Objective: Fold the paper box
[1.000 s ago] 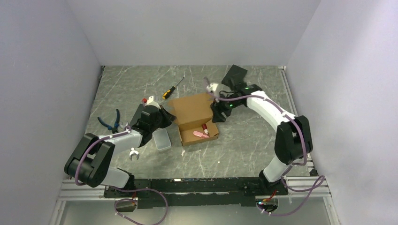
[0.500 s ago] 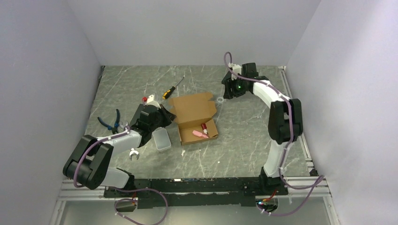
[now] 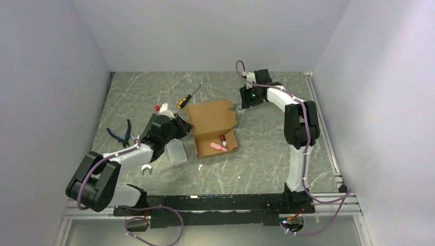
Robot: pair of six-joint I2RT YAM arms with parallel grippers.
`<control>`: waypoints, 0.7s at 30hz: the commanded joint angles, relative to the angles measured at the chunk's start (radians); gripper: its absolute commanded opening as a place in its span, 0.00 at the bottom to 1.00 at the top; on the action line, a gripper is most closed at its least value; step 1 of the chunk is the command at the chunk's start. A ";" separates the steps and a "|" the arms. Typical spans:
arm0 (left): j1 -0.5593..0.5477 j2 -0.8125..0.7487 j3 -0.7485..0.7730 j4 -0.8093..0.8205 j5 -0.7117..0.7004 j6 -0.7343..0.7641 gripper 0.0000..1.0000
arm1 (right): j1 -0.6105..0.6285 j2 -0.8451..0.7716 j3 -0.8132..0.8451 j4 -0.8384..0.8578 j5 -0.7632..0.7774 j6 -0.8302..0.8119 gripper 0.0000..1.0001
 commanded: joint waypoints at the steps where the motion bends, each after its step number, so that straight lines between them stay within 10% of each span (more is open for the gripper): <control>1: -0.003 -0.031 -0.020 0.029 0.027 0.005 0.27 | 0.018 0.026 0.059 0.019 0.042 0.013 0.53; 14: -0.003 -0.218 -0.059 -0.120 -0.018 0.018 0.51 | 0.038 0.092 0.089 -0.021 0.097 -0.038 0.41; 21: -0.003 -0.394 -0.087 -0.288 -0.061 0.033 0.54 | 0.024 0.067 0.037 -0.023 0.126 -0.060 0.19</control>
